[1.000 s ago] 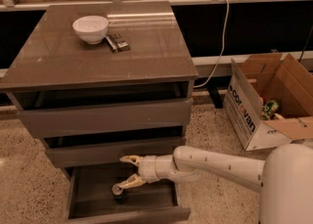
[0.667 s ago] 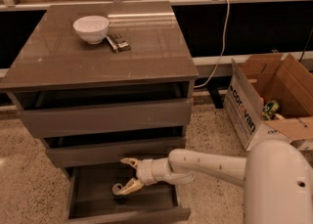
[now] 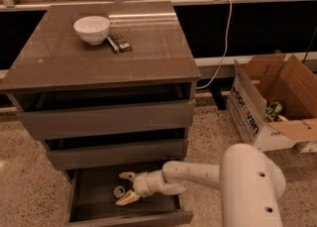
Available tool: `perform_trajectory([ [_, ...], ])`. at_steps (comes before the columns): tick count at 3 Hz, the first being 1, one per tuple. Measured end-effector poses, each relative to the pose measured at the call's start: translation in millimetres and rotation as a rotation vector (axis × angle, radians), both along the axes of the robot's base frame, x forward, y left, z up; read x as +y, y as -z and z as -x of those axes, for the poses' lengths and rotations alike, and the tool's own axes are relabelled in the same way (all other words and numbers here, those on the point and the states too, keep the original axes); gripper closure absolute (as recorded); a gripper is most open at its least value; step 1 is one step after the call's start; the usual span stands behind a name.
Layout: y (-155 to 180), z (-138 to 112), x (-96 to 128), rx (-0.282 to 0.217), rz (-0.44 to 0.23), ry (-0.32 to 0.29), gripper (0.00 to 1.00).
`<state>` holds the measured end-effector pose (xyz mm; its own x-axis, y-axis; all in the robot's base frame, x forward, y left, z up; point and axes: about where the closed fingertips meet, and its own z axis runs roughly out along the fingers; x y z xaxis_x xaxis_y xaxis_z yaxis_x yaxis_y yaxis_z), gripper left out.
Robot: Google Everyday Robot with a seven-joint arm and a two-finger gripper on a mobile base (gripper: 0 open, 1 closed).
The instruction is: Pick green can from bottom drawer and place on counter
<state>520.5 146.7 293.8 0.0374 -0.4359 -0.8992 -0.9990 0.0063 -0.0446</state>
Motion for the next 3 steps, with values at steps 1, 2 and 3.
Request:
perform_trajectory([
  [1, 30.9, 4.5, 12.0, 0.030, 0.004, -0.004, 0.32],
  [2, 54.8, 5.8, 16.0, 0.053, 0.017, 0.008, 0.31],
  [3, 76.5, 4.3, 13.7, 0.082, 0.021, 0.031, 0.30],
])
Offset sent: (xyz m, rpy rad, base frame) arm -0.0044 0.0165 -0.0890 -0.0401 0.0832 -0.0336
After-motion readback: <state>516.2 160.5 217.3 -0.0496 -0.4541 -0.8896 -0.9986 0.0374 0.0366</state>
